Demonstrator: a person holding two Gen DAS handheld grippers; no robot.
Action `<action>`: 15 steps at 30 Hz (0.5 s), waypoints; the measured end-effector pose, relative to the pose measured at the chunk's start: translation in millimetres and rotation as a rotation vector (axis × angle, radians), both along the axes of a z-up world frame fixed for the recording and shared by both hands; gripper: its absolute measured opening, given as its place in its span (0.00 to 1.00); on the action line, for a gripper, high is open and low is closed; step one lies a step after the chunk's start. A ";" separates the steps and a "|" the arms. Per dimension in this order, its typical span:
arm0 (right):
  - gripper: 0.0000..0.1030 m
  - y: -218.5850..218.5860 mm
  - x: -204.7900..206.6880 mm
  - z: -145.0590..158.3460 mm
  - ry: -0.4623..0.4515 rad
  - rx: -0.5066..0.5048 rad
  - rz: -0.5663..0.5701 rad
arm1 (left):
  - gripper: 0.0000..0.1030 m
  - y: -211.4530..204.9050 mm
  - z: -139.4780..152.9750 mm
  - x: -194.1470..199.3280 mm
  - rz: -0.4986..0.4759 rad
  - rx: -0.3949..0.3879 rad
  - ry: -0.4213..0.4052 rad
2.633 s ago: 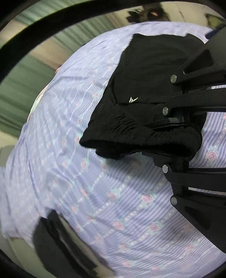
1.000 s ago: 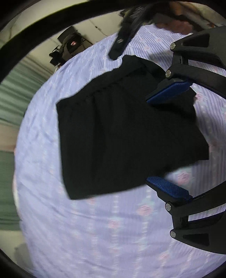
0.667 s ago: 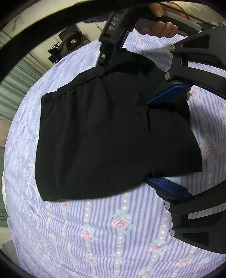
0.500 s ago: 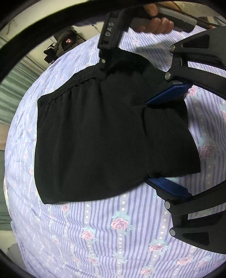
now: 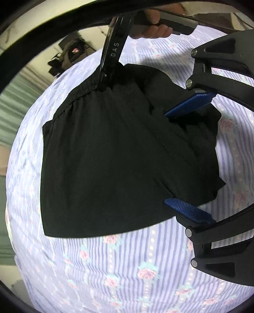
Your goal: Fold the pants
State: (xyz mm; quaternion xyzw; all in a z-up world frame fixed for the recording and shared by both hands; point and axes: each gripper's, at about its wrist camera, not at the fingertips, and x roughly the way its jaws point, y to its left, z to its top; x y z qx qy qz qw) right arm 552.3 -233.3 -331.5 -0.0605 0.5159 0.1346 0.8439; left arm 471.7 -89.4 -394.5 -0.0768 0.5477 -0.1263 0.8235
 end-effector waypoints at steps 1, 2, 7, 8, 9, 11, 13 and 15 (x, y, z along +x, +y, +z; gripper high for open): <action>0.44 -7.0 -1.0 -2.6 0.004 -0.002 -0.018 | 0.82 -2.4 -0.2 -0.6 -0.009 0.011 0.000; 0.66 -9.1 -2.4 -2.7 -0.002 -0.013 -0.041 | 0.83 -3.5 0.4 -2.1 -0.018 0.018 -0.005; 0.80 -22.6 -25.2 19.4 -0.080 -0.030 -0.187 | 0.83 2.7 9.5 -18.4 -0.021 -0.005 0.024; 0.80 -21.0 -33.9 28.1 -0.104 -0.047 -0.208 | 0.84 5.6 11.9 -25.0 -0.017 -0.021 0.039; 0.80 -17.9 -42.0 35.2 -0.134 -0.076 -0.223 | 0.84 9.7 12.5 -31.9 -0.016 -0.041 0.061; 0.80 -10.5 -60.7 50.2 -0.189 -0.141 -0.232 | 0.84 18.1 13.3 -50.5 -0.011 -0.077 0.117; 0.80 -6.3 -82.9 63.6 -0.209 -0.160 -0.225 | 0.84 25.3 18.2 -69.9 -0.009 -0.082 0.143; 0.80 -3.1 -105.1 76.9 -0.220 -0.162 -0.235 | 0.84 32.6 30.0 -87.7 0.003 -0.069 0.136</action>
